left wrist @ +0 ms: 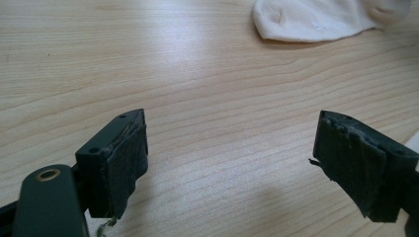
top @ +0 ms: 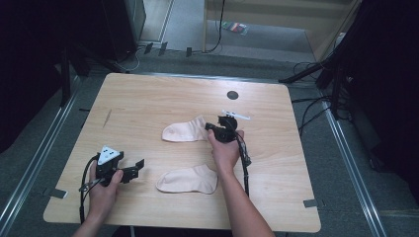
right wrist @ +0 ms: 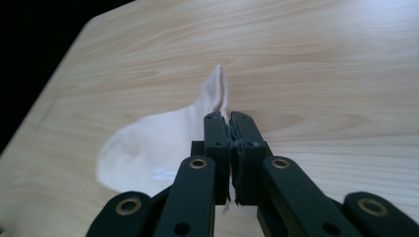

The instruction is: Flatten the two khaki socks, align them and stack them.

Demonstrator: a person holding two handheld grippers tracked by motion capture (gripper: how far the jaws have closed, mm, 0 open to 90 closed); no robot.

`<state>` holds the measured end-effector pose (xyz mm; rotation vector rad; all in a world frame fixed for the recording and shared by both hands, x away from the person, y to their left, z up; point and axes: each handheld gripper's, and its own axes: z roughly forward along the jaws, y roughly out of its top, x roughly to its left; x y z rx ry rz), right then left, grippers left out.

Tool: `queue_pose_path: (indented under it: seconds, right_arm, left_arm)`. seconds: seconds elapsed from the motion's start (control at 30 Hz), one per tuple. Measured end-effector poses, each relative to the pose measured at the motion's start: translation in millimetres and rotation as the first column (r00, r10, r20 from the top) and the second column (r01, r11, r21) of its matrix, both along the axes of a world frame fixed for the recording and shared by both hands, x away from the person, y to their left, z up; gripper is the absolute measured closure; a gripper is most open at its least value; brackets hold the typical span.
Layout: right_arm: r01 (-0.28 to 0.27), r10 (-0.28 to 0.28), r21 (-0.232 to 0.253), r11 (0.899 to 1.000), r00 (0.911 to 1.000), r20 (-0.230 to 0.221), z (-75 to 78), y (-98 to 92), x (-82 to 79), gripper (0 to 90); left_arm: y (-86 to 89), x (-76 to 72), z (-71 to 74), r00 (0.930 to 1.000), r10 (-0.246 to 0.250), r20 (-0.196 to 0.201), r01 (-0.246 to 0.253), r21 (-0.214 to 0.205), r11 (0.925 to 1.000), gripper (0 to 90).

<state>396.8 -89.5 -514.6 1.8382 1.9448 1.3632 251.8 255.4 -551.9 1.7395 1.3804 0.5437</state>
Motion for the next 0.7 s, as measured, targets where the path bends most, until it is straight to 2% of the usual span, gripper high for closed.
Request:
queue_pose_path:
  seconds: [0.07, 0.1, 0.17, 0.23, 0.27, 0.33, 0.37, 0.43, 0.47, 0.53, 0.63, 0.7]
  right_arm:
    - [0.05, -0.05, -0.044, 0.998, 0.9987, -0.003, -8.0, -11.7, 3.1, 78.3]
    - [0.089, -0.088, -0.1, 0.991, 0.996, 0.015, -11.1, -17.5, 3.3, 76.3]
    - [0.095, -0.091, -0.144, 0.985, 0.9952, 0.037, -13.8, -25.8, 2.1, 73.4]
    - [0.094, -0.086, -0.153, 0.984, 0.9946, 0.058, -13.7, -31.1, 0.0, 70.4]
    - [0.086, -0.077, -0.159, 0.983, 0.9949, 0.064, -13.2, -32.2, -0.9, 70.1]
    - [0.058, -0.046, -0.163, 0.985, 0.9962, 0.074, -12.9, -33.8, -2.3, 69.1]
    - [0.034, -0.022, -0.162, 0.986, 0.9969, 0.075, -13.5, -33.4, -2.4, 68.5]
    - [0.005, 0.012, -0.188, 0.982, 0.9959, 0.089, -15.3, -31.4, -2.2, 66.1]
    - [-0.003, 0.022, -0.195, 0.981, 0.9952, 0.096, -16.1, -29.8, -2.3, 65.4]
    - [-0.024, 0.047, -0.214, 0.977, 0.9939, 0.1, -17.3, -27.9, -2.4, 66.0]
    - [-0.06, 0.088, -0.236, 0.97, 0.9899, 0.111, -17.8, -24.1, -2.7, 64.9]
    - [-0.061, 0.092, -0.258, 0.964, 0.9896, 0.111, -18.0, -23.2, -2.5, 62.4]
  left_arm:
    - [0.0, -0.4, 0.1, 1.0, -0.001, 0.005, 0.001, -0.002, 1.0, 14.7]
    - [-0.3, -0.4, 0.3, 1.0, -0.001, 0.006, 0.001, -0.001, 1.0, 14.8]
    - [-0.8, -0.2, 1.0, 0.9999, 0.004, 0.011, -0.004, 0.005, 1.0, 16.5]
    - [-1.1, 1.9, 2.0, 0.9998, 0.018, 0.013, -0.018, 0.006, 0.9998, 20.6]
    - [-0.6, 3.5, 3.2, 0.9996, 0.027, 0.011, -0.027, 0.012, 0.9996, 22.4]
    - [-0.8, 8.6, 6.8, 0.9993, 0.023, 0.03, -0.022, -0.022, 0.9995, 26.0]
    - [-1.7, 10.6, 8.6, 0.9992, 0.017, 0.037, -0.016, -0.026, 0.9995, 27.8]
    - [-8.6, 17.9, 14.3, 0.9984, 0.018, 0.054, -0.017, -0.011, 0.9998, 32.5]
    - [-12.4, 21.9, 16.5, 0.9987, 0.007, 0.05, -0.007, -0.006, 1.0, 34.3]
    - [-21.7, 30.8, 21.0, 0.9999, 0.004, 0.014, -0.004, 0.004, 1.0, 41.7]
    - [-39.3, 48.8, 28.6, 0.9999, -0.002, 0.014, 0.002, 0.012, 0.9999, 44.0]
    - [-47.9, 59.1, 30.6, 0.9998, -0.009, 0.02, 0.009, 0.018, 0.9998, 44.1]
